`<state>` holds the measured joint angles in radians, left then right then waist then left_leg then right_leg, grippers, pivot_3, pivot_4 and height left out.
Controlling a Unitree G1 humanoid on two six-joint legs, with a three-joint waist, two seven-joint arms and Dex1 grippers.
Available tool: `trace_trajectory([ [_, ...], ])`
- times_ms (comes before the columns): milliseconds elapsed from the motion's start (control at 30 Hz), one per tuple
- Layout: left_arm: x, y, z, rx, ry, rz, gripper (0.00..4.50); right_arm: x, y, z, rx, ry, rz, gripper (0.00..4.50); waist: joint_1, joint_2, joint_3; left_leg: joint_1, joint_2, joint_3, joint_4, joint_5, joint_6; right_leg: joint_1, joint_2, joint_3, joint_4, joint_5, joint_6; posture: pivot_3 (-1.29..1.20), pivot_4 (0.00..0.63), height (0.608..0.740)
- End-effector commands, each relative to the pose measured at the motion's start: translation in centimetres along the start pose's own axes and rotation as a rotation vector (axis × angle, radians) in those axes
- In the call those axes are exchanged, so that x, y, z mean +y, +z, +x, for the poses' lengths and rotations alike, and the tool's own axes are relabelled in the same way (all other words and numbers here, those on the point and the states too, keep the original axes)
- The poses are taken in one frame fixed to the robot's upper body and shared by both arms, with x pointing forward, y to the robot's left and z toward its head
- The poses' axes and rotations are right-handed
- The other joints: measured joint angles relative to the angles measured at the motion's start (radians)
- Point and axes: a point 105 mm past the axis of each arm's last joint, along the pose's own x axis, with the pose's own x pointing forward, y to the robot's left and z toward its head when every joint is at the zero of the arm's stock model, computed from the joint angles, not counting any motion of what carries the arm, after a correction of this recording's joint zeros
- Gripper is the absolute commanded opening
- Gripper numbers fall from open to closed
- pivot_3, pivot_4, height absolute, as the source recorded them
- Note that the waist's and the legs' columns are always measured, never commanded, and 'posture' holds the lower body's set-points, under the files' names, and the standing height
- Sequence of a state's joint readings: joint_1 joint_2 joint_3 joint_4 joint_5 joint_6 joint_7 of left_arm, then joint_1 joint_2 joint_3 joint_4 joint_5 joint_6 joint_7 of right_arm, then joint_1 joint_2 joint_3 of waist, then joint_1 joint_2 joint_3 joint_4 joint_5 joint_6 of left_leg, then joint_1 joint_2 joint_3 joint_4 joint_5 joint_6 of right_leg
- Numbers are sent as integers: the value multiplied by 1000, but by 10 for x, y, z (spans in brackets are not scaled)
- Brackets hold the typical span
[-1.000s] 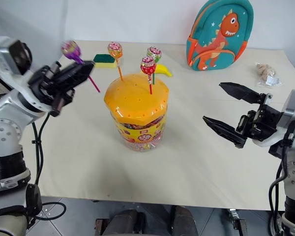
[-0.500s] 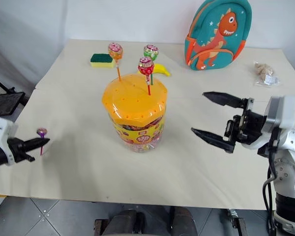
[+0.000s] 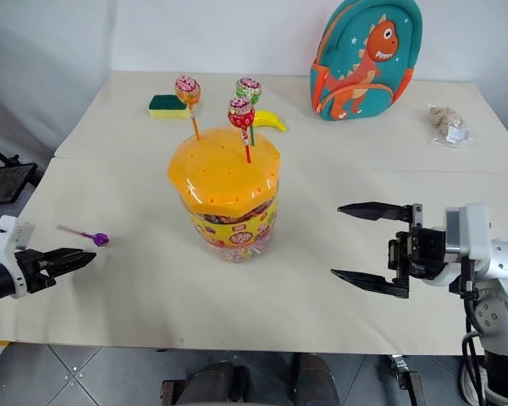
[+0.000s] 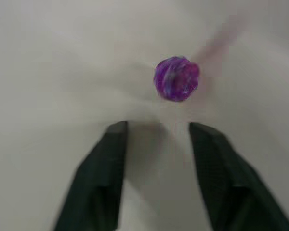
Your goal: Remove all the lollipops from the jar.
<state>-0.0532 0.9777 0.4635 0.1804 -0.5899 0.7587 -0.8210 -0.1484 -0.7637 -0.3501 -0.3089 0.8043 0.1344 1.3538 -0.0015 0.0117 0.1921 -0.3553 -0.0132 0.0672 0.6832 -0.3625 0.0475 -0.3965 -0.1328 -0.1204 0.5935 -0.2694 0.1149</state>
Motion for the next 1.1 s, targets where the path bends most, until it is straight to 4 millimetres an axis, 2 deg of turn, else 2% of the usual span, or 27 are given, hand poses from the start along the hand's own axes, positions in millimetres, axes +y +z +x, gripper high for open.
trace_trajectory([
  [33, 2, 32, -29, -126, -59, 78, 3407, -12, 24, -12, -11, -90, -67, 4500, 1, 0, 0, -1, 0, 0, 0, 0, 0, -1, 0, 0, 0, 0, 0, 0, 150, 740],
  [167, -8, 57, -55, -258, -231, 245, 3407, -23, 39, -28, 7, -188, -64, 4500, 2, 0, 0, -2, 0, 0, 0, 0, 0, -1, -1, -1, -1, 0, 0, 0, 150, 740],
  [200, -15, 70, -58, -308, -278, 305, 3407, -28, 43, -33, 8, -225, -69, 4500, 4, 0, 0, -2, 0, 0, 0, 0, 0, -1, -1, -1, -1, 0, 0, 0, 150, 740],
  [267, -22, 82, -59, -352, -320, 359, 3407, -33, 46, -37, 7, -262, -74, 4500, 10, 0, 0, -2, 0, 0, 0, -1, -1, -1, -1, -1, -2, 0, 0, 0, 150, 740],
  [333, -54, 100, -46, -375, -468, 428, 3579, -37, 47, -40, 8, -292, -86, 4500, 16, 0, 0, -2, 0, -1, 0, -2, -3, -1, -2, -1, -2, 0, 0, 0, 150, 740],
  [433, -114, 137, -22, -502, -689, 519, 4220, -43, 50, -43, 0, -330, -106, 4500, 30, 0, 0, -2, -1, 0, 1, 0, -1, 0, -2, -1, 0, 0, 0, 0, 150, 740],
  [467, -127, 146, -16, -540, -731, 537, 4475, -44, 50, -43, -2, -338, -112, 4500, 33, 0, 0, -2, -2, -1, 1, 1, 1, 0, -3, -1, 1, 1, 1, 0, 150, 740],
  [600, -176, 180, 14, -672, -876, 575, 4475, -49, 55, -44, -22, -376, -137, 4500, 29, 0, 0, -2, -5, 0, 2, 3, 4, 0, 2, -3, 2, 1, 2, 0, 150, 740],
  [733, -203, 198, 40, -695, -928, 563, 4475, -47, 55, -43, -36, -404, -138, 4500, 21, -1, 0, -2, -7, 4, 2, 4, 6, 0, 4, -9, 1, 2, 4, 0, 150, 740],
  [900, -226, 204, 50, -641, -1053, 512, 4475, -42, 53, -42, -51, -439, -129, 4500, 25, -1, 0, -2, -6, 5, 2, 4, 7, 0, 4, -9, 1, 2, 4, 0, 150, 740],
  [1000, -232, 203, 56, -599, -1082, 518, 3895, -41, 52, -43, -50, -453, -131, 4500, 26, -1, 0, -3, -6, 4, 3, 4, 7, 0, 4, -9, 1, 2, 5, 0, 150, 740],
  [1100, -235, 203, 56, -586, -1097, 524, 2997, -40, 52, -44, -50, -466, -136, 4500, 28, -1, 1, -3, -6, 3, 4, 4, 7, 1, 4, -10, 1, 3, 5, 0, 150, 740],
])
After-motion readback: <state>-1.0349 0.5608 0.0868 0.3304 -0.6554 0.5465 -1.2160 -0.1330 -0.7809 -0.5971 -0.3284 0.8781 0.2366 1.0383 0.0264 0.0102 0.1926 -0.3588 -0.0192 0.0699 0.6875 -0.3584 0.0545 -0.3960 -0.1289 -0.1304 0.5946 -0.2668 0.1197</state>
